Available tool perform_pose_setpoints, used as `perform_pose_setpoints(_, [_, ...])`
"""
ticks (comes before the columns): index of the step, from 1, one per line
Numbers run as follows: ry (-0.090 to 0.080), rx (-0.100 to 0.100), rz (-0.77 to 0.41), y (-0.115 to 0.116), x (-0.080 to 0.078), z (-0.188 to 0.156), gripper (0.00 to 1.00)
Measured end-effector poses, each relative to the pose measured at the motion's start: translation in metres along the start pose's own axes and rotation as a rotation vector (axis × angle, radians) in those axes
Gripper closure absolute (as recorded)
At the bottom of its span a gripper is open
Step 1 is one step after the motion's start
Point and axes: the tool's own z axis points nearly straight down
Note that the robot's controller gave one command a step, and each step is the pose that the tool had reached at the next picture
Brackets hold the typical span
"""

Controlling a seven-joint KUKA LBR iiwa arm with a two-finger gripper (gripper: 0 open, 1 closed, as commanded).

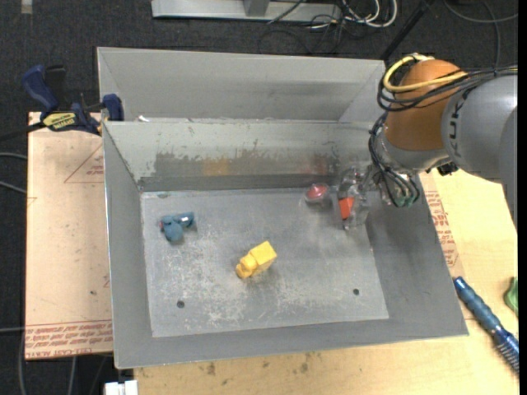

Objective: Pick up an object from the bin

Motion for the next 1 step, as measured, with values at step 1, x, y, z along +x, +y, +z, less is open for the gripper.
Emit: perform_pose_setpoints(1, [-0.01, 0.003, -0.021, -0.0067, 0.0372, -0.1985, 1.0])
